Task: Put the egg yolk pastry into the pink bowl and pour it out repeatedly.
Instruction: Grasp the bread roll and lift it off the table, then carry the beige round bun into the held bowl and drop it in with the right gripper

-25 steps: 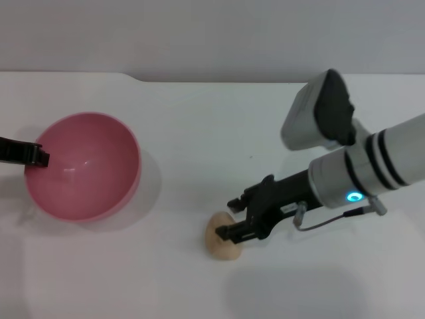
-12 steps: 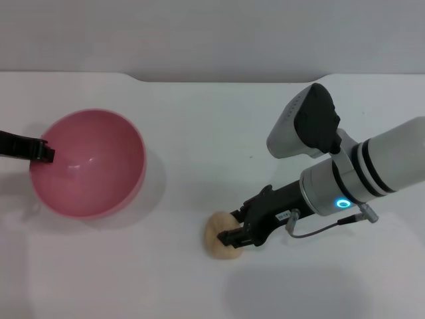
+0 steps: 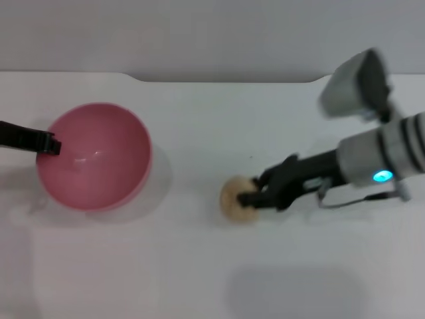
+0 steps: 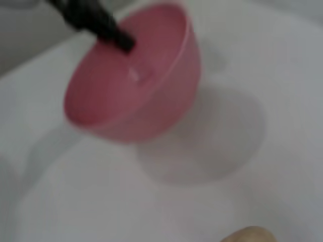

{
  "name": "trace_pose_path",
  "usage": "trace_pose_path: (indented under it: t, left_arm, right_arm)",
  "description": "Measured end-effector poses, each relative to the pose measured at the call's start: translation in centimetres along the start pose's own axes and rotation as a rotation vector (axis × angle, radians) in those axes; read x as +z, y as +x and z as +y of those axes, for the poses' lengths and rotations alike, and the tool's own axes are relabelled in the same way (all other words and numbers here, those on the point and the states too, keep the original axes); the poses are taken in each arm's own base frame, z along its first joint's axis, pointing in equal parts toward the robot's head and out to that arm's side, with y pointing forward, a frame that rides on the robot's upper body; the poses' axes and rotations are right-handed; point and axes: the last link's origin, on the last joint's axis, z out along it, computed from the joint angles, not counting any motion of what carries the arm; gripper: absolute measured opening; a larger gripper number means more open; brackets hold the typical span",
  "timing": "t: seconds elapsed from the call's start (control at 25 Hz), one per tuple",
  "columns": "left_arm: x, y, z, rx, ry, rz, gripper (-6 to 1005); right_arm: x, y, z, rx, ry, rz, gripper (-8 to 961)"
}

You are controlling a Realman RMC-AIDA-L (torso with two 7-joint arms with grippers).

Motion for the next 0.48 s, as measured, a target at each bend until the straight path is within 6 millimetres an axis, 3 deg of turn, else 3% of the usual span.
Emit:
trace_pose_path:
  t: [0.28, 0.48]
  left_arm:
    - [2.2, 1.2, 2.5, 0.078, -0.050, -0.055, 6]
    - [4.8, 2.2, 6.0, 0.189, -0.095, -0.127, 6]
  right_arm:
    - [-5.9, -2.5, -1.3, -0.030, 0.071, -0.178, 304]
    - [-6.9, -4.6, 0.0, -0.135, 0.020, -0.204, 276]
